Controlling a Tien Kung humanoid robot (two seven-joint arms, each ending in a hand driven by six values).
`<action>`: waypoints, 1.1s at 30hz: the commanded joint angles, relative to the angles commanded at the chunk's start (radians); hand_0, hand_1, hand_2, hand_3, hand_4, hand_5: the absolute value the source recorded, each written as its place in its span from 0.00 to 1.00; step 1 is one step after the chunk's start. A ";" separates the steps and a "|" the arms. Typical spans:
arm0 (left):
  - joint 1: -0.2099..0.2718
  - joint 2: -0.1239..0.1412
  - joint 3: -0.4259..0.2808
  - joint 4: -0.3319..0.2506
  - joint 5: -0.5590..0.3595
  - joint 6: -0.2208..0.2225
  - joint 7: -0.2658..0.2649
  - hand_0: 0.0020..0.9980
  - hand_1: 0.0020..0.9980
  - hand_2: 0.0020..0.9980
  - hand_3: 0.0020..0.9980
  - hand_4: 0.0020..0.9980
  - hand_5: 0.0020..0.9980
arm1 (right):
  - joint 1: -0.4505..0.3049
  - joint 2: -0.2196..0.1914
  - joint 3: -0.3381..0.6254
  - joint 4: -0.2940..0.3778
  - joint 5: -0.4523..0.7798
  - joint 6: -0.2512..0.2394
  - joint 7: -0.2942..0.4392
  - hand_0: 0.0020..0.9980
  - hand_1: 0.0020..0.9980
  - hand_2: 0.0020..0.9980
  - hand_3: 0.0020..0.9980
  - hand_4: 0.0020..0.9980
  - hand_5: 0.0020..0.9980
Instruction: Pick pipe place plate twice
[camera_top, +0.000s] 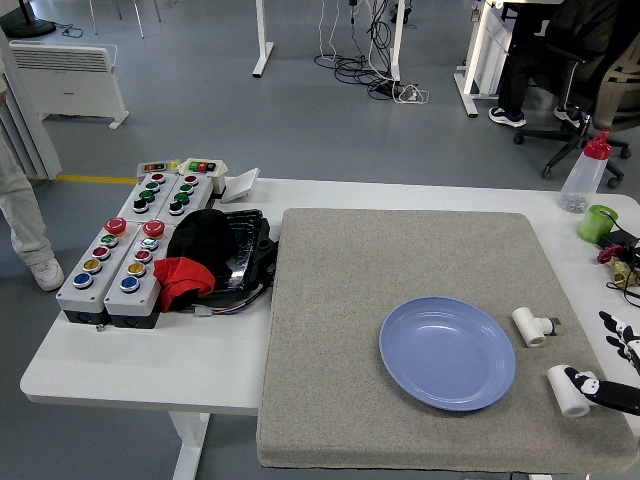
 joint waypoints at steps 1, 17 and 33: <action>0.000 0.000 0.000 0.000 0.000 0.000 0.000 0.58 0.58 0.58 0.49 0.41 1.00 | 0.000 0.000 -0.001 0.000 -0.001 0.001 -0.001 1.00 0.97 1.00 0.99 0.85 0.36; -0.003 0.002 0.022 0.005 -0.024 0.000 -0.013 0.58 0.58 0.58 0.49 0.41 1.00 | 0.003 -0.001 -0.047 -0.006 -0.148 0.030 -0.052 1.00 0.97 1.00 0.99 0.87 0.35; -0.009 0.004 0.025 0.005 -0.032 0.001 -0.014 0.58 0.58 0.58 0.49 0.41 1.00 | 0.020 0.017 -0.070 -0.036 -0.208 0.040 -0.097 0.91 0.90 1.00 0.94 0.81 0.30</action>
